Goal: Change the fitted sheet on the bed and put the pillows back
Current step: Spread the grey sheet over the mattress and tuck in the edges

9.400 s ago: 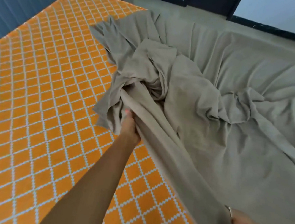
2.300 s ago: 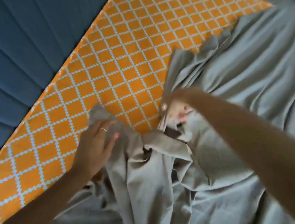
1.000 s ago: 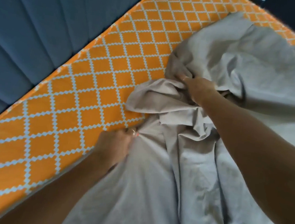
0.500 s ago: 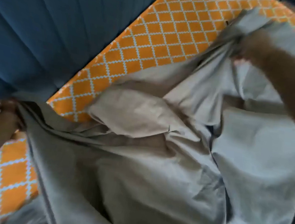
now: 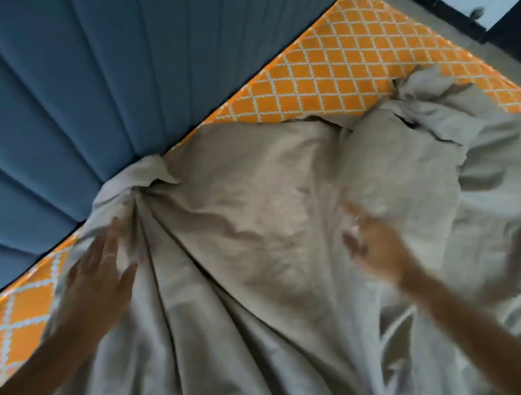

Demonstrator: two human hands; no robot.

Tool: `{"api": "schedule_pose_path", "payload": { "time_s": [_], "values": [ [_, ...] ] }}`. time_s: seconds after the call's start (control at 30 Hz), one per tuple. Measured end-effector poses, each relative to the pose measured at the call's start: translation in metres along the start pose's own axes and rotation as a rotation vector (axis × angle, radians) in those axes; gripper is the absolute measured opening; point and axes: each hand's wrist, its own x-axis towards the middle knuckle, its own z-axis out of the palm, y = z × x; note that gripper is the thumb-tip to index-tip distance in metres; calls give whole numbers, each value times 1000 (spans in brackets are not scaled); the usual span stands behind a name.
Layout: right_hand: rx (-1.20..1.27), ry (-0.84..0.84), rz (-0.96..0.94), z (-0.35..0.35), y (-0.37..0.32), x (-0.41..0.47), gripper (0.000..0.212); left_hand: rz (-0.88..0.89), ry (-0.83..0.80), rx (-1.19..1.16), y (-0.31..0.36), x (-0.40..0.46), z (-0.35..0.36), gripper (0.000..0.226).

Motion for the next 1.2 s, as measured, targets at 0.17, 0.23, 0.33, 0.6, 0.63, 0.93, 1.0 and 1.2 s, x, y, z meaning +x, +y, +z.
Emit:
{"api": "schedule_pose_path", "payload": {
  "time_s": [0.17, 0.23, 0.33, 0.6, 0.63, 0.93, 1.0, 1.2],
  "values": [
    [-200, -147, -385, 70, -65, -153, 41, -99, -123, 171, -69, -92, -19, 81],
    [-201, -105, -415, 87, -86, -198, 37, -172, -173, 194, -85, -128, -28, 93],
    [-209, 46, -496, 120, -124, -268, 27, -234, -279, 203, -100, -181, -36, 93],
    [-90, -220, -385, 156, -215, -349, 34, -322, -324, 155, -133, -237, -44, 92],
    [-94, -291, -333, 158, -221, -353, 40, -374, -313, 148, -136, -238, -49, 90],
    [68, -508, -17, 155, -248, -374, 66, -429, -458, 182, -163, -238, -77, 71],
    [91, -583, 41, 154, -252, -382, 58, -477, -486, 84, -163, -235, -87, 45],
    [-8, -622, 23, 156, -255, -362, 47, -596, -147, -141, -168, -217, -140, 29]
  ]
}}
